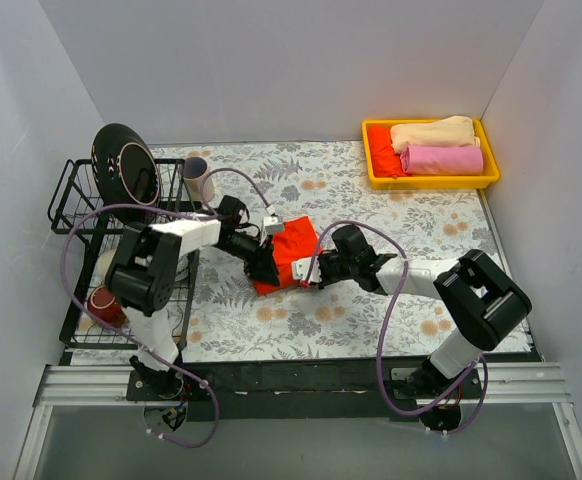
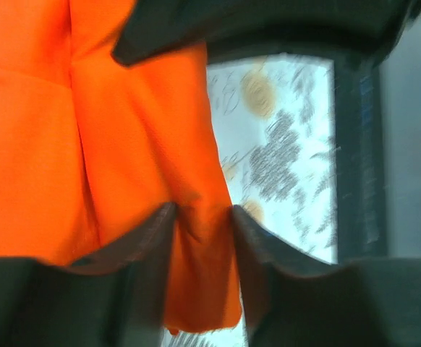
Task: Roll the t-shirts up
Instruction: Roll the T-shirt to the center of the board.
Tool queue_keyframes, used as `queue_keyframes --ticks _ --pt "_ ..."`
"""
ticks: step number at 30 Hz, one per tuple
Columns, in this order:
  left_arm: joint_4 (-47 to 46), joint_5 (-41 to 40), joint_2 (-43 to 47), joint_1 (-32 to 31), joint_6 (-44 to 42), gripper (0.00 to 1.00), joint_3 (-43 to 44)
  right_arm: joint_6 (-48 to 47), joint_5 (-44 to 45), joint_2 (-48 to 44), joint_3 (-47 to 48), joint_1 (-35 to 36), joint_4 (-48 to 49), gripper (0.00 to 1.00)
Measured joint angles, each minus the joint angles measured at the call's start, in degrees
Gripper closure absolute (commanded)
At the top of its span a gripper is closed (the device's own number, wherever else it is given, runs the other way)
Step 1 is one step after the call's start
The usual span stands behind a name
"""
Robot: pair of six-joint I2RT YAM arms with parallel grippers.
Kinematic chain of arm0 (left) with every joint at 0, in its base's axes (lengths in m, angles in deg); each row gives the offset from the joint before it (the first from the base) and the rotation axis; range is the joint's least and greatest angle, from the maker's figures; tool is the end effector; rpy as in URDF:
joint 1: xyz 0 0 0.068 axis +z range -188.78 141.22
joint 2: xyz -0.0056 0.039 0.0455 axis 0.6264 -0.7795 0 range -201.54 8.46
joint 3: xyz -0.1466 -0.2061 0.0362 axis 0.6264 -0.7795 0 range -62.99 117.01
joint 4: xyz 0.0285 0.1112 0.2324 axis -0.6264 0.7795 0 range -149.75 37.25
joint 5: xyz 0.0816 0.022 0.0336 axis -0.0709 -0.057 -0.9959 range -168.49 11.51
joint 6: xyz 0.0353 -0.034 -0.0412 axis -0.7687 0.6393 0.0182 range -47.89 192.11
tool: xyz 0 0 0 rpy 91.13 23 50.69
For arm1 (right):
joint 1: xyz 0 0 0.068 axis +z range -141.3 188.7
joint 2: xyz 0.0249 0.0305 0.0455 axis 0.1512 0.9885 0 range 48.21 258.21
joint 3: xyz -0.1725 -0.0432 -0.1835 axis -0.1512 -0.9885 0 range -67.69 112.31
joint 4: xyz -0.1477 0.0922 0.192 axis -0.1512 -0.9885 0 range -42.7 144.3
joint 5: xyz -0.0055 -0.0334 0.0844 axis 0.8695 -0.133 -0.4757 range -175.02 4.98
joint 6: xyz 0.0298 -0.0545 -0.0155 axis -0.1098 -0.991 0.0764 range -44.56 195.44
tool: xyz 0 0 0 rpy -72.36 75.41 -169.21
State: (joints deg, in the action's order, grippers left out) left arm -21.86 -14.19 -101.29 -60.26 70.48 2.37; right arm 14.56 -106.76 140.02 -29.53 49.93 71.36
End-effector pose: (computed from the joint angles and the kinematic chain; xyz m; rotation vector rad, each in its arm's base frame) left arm 0.2920 -0.1630 0.1236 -0.6277 -2.5212 1.6372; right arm 0.2257 0.2223 0.1280 -1.8079 1.1933 0.2231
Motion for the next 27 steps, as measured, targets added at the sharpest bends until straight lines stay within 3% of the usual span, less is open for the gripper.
queue_keyframes --ticks 5,8,16,19,20,22,24,27 --pt "-13.79 -10.47 18.75 -2.14 0.33 0.48 -14.49 1.51 0.17 0.04 3.39 -0.07 -6.54 0.84" --pt "-20.52 -15.5 25.0 -4.52 0.09 0.47 -18.78 2.32 0.35 -0.39 3.41 -0.09 -8.81 0.84" --pt "-32.06 -25.44 24.5 -9.6 0.33 0.46 -26.53 5.01 1.01 -1.4 3.41 -0.11 -11.1 0.85" --pt "-36.41 -27.89 24.35 -10.56 0.79 0.54 -28.39 5.4 1.05 -1.75 3.41 -0.15 -11.87 0.85" --pt "-37.24 -28.39 24.11 -10.67 0.85 0.68 -28.48 5.51 1.11 -1.97 3.41 -0.26 -12.35 0.85" --pt "-38.23 -28.92 23.39 -10.8 1.01 0.8 -28.24 5.75 1.42 -2.56 3.41 -0.46 -13.62 0.85" --pt "-36.63 -28.92 22.34 -10.84 0.7 0.93 -26.95 5.79 1.01 -3.32 3.41 -0.61 -15.34 0.85" --pt "-30.03 -26.88 20.63 -10.51 0.17 1.0 -22.58 6.27 -0.52 -5.16 3.48 -1.03 -19.85 0.85"
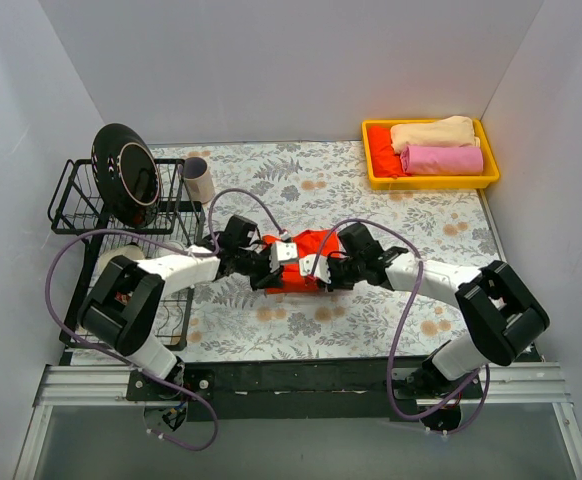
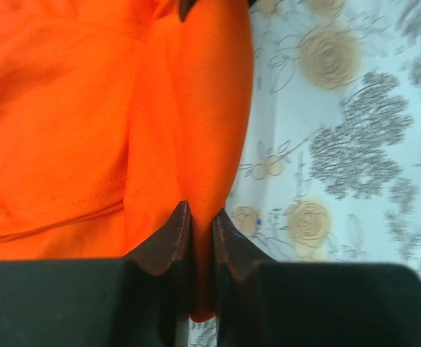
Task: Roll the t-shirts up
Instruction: Roll the T-shirt to the center of the board.
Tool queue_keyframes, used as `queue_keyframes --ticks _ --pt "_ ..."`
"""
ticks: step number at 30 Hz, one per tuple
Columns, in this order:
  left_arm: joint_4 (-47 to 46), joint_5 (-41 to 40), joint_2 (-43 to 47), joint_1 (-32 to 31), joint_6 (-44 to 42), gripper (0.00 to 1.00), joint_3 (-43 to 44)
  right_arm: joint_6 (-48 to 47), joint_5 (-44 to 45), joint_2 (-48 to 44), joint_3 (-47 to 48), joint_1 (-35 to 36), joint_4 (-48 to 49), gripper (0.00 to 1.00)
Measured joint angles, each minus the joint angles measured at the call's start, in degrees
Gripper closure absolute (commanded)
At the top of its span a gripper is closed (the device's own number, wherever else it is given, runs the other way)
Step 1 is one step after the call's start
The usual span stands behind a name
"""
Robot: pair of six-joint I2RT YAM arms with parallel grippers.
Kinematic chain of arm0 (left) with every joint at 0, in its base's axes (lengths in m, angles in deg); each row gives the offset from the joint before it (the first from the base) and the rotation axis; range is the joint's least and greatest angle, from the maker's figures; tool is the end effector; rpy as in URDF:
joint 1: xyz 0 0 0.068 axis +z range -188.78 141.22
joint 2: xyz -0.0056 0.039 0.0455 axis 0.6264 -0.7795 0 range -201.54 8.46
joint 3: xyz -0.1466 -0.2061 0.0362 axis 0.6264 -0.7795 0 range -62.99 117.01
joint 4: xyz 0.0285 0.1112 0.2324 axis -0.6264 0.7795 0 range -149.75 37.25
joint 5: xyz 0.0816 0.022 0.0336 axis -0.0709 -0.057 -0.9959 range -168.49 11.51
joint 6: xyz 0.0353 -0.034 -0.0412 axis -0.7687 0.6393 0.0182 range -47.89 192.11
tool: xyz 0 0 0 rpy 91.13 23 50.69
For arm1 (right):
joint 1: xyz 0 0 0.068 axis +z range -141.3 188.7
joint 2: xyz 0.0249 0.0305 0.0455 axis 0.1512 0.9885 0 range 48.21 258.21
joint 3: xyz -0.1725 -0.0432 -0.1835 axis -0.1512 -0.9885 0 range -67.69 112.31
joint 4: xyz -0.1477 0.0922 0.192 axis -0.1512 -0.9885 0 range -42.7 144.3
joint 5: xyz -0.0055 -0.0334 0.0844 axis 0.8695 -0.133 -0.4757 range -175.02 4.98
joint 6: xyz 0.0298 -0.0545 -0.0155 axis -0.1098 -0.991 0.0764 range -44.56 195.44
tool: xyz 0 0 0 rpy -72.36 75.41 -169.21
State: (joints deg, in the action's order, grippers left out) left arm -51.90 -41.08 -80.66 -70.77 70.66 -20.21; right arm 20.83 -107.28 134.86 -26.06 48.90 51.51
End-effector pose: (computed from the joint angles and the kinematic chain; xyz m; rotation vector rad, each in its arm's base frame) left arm 0.2330 -0.1811 0.1335 0.9884 2.3330 -1.0369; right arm 0.2170 0.2081 0.1411 -1.8472 1.4565 0.3445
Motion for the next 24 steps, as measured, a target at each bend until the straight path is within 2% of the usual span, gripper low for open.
queue_keyframes --ticks 8,11,16,24 --pt "29.59 13.94 -5.9 3.06 -3.87 1.0 16.94 0.92 -9.18 -3.52 9.09 -1.79 -22.75 0.86" --pt "37.86 18.25 -8.5 3.06 -6.71 1.0 20.17 -1.36 -13.25 -2.75 12.31 -3.45 -30.53 0.86" --pt "44.5 22.05 -13.2 2.91 -10.29 1.0 21.79 -5.9 -20.5 4.94 16.61 -6.19 -39.45 0.87" --pt "45.59 22.93 -16.5 3.85 -11.67 1.0 20.33 -12.96 -27.76 19.56 25.07 -7.45 -50.9 0.88"
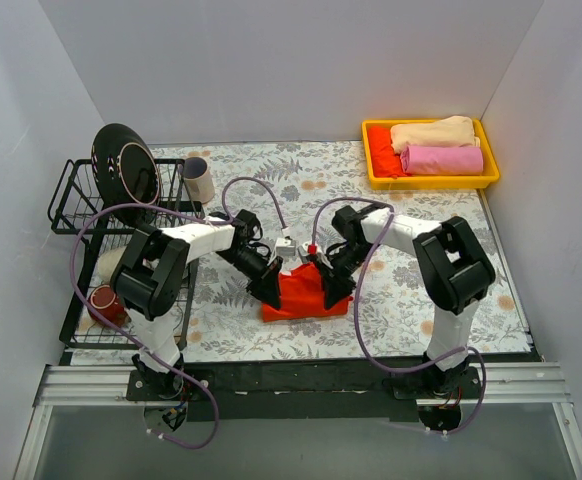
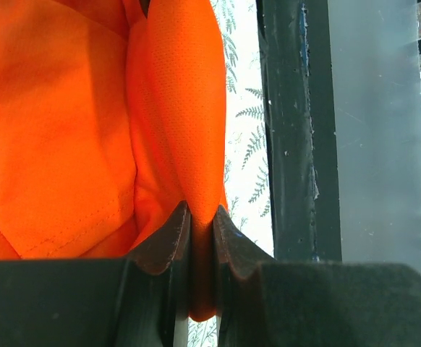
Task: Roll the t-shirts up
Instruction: Roll the T-shirt to the center of the board.
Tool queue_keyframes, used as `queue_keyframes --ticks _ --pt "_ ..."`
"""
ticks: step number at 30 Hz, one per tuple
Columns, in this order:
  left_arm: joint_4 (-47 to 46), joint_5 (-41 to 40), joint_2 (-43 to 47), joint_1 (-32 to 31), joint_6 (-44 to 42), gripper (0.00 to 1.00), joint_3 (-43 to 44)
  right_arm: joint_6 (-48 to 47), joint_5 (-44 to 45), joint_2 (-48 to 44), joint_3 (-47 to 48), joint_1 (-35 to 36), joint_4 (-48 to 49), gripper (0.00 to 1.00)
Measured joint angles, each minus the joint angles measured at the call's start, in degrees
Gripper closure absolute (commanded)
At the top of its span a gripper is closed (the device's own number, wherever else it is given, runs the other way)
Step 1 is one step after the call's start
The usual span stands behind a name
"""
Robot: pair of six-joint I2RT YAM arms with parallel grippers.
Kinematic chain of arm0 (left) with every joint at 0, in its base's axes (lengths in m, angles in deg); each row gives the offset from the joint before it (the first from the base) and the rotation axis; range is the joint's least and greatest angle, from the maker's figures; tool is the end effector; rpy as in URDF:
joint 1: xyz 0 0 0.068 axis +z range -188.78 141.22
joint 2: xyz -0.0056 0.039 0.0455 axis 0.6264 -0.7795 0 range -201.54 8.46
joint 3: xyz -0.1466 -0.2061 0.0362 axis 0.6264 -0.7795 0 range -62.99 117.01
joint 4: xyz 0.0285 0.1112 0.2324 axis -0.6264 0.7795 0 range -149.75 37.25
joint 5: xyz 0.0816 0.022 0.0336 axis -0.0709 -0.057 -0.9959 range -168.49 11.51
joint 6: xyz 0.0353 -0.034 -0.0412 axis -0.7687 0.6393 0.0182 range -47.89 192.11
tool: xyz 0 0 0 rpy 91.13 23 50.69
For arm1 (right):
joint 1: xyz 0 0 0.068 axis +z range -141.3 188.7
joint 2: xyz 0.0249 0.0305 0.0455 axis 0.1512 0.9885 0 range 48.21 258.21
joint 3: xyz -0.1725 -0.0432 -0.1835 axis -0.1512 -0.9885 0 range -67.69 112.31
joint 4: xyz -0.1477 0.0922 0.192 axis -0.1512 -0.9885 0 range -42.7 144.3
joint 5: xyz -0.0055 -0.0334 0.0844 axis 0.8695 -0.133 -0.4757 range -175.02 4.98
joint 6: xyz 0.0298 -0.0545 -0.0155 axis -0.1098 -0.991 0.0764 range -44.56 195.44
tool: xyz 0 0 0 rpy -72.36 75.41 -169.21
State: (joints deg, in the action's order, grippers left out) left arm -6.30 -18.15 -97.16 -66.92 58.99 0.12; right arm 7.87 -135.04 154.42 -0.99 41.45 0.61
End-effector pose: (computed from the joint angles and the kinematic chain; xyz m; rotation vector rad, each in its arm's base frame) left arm 0.2402 -0.1774 0.1327 -0.8220 -2.4017 1.4450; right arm 0.2385 0.1987 0.1361 -2.0312 1.7401 1.2131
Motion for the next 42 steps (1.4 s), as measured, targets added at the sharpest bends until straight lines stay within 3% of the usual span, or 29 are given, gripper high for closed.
queue_keyframes --ticks 4,10,13,17,19,21,22,25,29,34,37,42 --pt "-0.98 0.46 -0.52 1.16 0.46 0.98 -1.03 -3.1 -2.47 5.88 4.87 -0.55 -5.79 0.89" --pt "-4.24 0.11 -1.84 2.21 1.81 0.73 -2.69 -5.51 -5.03 15.1 11.93 -1.38 -13.27 0.88" --pt "-6.73 -3.43 -1.14 2.36 3.56 0.66 -3.69 -3.15 -5.53 20.96 17.44 -1.79 -17.99 0.88" --pt "-9.44 -9.27 5.33 3.34 4.83 0.56 -6.8 2.45 -6.25 28.65 24.7 -2.71 -24.52 0.88" --pt "-10.49 -13.51 10.93 3.82 5.03 0.56 -8.0 4.9 -6.6 31.21 26.93 -3.15 -27.12 0.88" --pt "-11.96 -16.24 16.59 3.91 5.33 0.27 -8.79 7.15 -6.8 33.09 28.63 -3.43 -28.94 0.88" --pt "-13.31 -17.38 19.54 3.76 5.27 0.02 -9.27 8.17 -6.99 33.94 29.31 -3.54 -29.7 0.88" --pt "-19.21 -21.49 29.35 0.61 4.46 0.02 -12.79 10.95 -7.19 35.56 30.67 -3.87 -31.12 0.88" --pt "-27.06 -25.35 39.82 -9.68 3.02 0.02 -20.2 13.55 -5.95 36.83 33.0 -3.85 -32.28 0.88" --pt "-32.0 -28.2 37.35 -14.05 2.47 0.24 -22.16 15.41 -5.14 37.55 34.4 -3.85 -33.0 0.88" --pt "-33.11 -28.7 34.53 -15.02 2.38 0.32 -22.49 15.8 -5.05 37.55 34.42 -3.85 -32.98 0.88" --pt "-34.42 -29.46 30.95 -15.74 2.21 0.35 -23.39 16.15 -4.98 37.57 34.45 -3.85 -32.96 0.88"
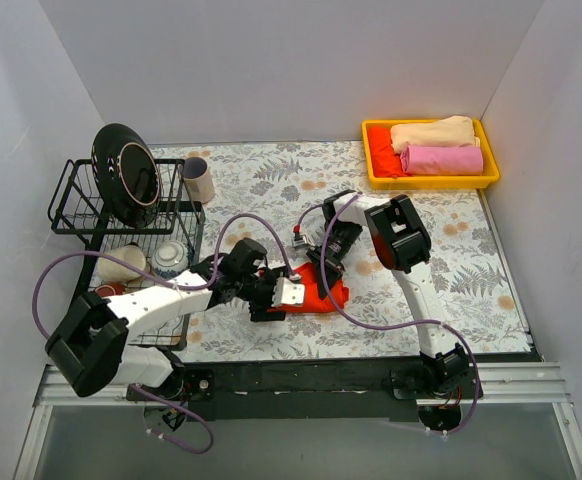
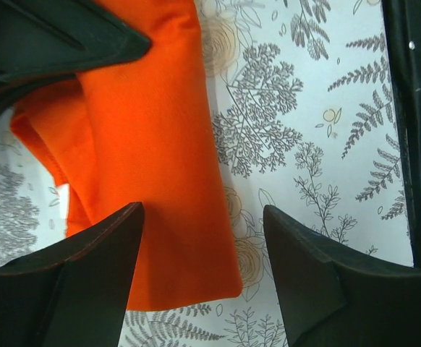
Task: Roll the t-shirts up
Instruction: Roll the T-shirt to the center of the board.
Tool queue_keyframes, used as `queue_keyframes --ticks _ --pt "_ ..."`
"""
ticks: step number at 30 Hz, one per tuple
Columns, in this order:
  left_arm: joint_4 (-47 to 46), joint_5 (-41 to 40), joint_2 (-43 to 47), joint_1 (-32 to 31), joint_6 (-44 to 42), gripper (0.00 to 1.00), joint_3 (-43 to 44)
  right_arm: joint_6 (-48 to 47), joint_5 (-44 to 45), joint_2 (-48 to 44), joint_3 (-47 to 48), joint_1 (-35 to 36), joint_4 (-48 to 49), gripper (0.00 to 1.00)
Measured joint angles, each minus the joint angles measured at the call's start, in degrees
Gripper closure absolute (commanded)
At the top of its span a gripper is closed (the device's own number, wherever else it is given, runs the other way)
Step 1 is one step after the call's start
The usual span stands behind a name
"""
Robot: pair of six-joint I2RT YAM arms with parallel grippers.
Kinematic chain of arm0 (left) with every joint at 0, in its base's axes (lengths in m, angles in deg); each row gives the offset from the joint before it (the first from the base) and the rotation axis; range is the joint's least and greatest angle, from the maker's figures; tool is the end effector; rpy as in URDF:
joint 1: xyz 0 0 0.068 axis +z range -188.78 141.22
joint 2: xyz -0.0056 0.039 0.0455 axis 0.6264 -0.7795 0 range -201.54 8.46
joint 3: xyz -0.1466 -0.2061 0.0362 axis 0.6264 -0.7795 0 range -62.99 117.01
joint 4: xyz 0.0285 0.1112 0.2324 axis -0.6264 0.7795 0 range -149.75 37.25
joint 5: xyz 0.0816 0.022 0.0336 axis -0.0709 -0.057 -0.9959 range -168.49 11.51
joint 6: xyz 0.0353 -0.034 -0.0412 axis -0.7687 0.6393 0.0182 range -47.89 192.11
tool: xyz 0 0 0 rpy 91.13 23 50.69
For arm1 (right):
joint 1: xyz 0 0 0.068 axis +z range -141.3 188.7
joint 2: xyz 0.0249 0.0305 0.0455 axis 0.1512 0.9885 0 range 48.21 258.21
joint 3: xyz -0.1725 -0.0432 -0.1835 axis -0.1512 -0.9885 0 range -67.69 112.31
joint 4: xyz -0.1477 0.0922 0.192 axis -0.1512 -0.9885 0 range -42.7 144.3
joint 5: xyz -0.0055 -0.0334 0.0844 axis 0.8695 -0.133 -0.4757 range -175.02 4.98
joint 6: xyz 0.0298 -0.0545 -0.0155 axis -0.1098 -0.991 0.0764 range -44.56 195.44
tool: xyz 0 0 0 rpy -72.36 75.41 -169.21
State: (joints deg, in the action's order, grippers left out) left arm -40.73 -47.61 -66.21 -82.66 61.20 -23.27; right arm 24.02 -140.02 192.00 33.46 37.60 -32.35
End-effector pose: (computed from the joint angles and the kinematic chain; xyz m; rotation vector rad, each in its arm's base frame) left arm 0.1675 -0.1964 0.1668 1.3729 2.1530 -0.9082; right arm 0.3066 0.2158 0.0594 1.1694 -2.0560 -1.3496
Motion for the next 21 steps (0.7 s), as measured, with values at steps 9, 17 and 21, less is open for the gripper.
queue_keyframes --ticks 9,17,21 --pt "-7.89 -2.71 -6.78 -0.13 -2.51 0.61 -3.76 0.28 0.0 0.0 0.0 0.0 0.04 0.83" --pt "-11.5 -3.82 -9.66 0.0 -5.2 1.0 -2.58 0.46 -0.83 -0.55 -0.42 -0.83 -0.72 0.34" --pt "-9.29 -1.49 -10.19 0.87 -4.87 1.0 -1.16 1.53 -1.57 -3.8 0.35 -4.92 -0.26 0.02"
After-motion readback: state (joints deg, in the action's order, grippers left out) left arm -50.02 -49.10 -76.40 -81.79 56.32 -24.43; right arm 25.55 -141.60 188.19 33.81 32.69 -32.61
